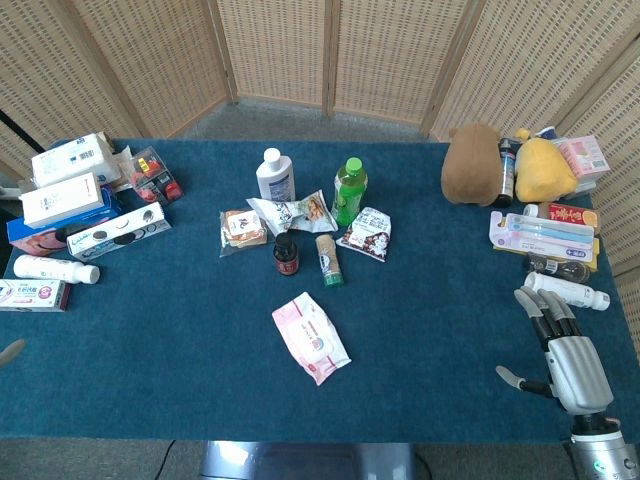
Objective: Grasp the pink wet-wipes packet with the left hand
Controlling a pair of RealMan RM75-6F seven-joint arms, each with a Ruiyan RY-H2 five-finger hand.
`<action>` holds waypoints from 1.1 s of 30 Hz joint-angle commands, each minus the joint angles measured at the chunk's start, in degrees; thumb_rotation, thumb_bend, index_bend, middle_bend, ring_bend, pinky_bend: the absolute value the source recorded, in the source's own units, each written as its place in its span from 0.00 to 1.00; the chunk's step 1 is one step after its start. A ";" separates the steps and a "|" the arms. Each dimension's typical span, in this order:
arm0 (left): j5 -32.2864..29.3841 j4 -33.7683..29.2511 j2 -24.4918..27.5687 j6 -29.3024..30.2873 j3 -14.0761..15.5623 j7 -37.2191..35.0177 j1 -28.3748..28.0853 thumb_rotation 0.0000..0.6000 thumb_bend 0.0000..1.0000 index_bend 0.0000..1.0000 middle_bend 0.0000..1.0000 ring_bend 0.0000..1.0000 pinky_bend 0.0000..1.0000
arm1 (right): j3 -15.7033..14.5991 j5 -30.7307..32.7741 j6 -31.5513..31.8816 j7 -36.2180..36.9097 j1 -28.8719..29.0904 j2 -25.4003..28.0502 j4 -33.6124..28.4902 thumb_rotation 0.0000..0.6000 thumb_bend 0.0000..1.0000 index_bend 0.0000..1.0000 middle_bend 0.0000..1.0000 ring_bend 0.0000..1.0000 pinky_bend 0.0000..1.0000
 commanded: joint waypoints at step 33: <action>10.18 2.21 -21.21 -56.42 -7.90 29.33 -46.07 1.00 0.00 0.00 0.00 0.00 0.00 | 2.71 2.71 3.19 6.71 -0.96 3.48 -1.11 1.00 0.00 0.00 0.00 0.00 0.00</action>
